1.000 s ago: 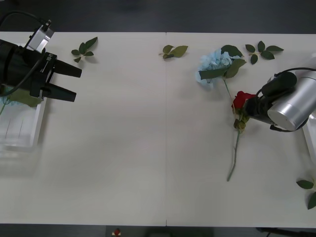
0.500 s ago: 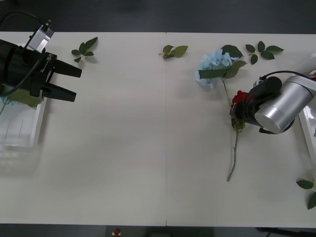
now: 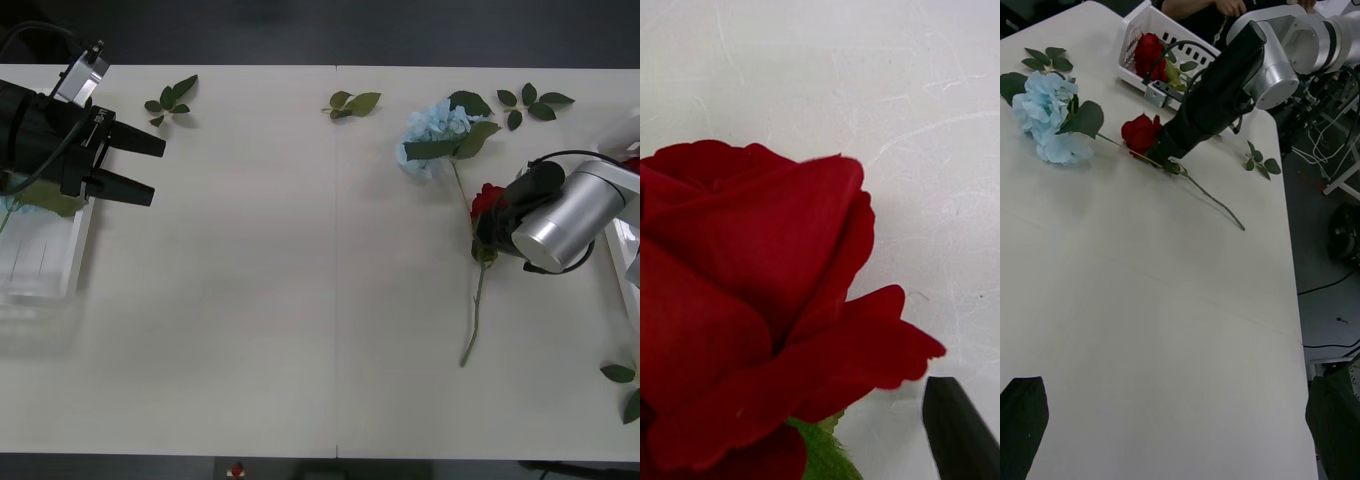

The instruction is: Put the red flowers into the right box and the blue flowers into the left box

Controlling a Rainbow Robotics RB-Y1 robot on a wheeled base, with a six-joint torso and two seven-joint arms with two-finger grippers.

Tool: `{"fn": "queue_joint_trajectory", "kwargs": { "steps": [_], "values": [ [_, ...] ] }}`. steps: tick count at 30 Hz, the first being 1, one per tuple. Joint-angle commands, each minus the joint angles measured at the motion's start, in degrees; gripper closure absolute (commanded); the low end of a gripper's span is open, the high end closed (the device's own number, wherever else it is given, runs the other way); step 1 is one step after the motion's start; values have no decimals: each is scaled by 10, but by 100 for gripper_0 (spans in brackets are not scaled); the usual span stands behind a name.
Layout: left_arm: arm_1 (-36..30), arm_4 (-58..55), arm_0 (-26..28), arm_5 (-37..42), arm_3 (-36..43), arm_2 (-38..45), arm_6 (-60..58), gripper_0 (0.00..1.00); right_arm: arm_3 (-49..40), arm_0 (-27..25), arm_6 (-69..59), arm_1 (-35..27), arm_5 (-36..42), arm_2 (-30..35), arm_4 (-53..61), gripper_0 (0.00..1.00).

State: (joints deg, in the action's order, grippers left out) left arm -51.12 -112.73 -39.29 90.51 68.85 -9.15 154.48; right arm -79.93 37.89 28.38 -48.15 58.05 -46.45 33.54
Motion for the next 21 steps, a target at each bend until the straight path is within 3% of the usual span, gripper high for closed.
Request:
{"fn": "queue_joint_trajectory", "kwargs": {
  "steps": [1,3,4,13,21],
  "values": [
    [-4,-5,-2,-2,11,13,5,0,-6,9,43,0,0,-2,-1,78],
    [-4,-5,-2,-2,11,13,5,0,-6,9,45,0,-1,-2,-1,96],
    [-4,-5,-2,-2,11,13,5,0,-6,9,45,0,0,-2,-1,100],
    [-4,-5,-2,-2,11,13,5,0,-13,9,48,-14,-8,-2,-1,100],
    [-4,-5,-2,-2,11,13,5,0,-62,9,55,-71,-18,-2,19,100]
  ]
}}
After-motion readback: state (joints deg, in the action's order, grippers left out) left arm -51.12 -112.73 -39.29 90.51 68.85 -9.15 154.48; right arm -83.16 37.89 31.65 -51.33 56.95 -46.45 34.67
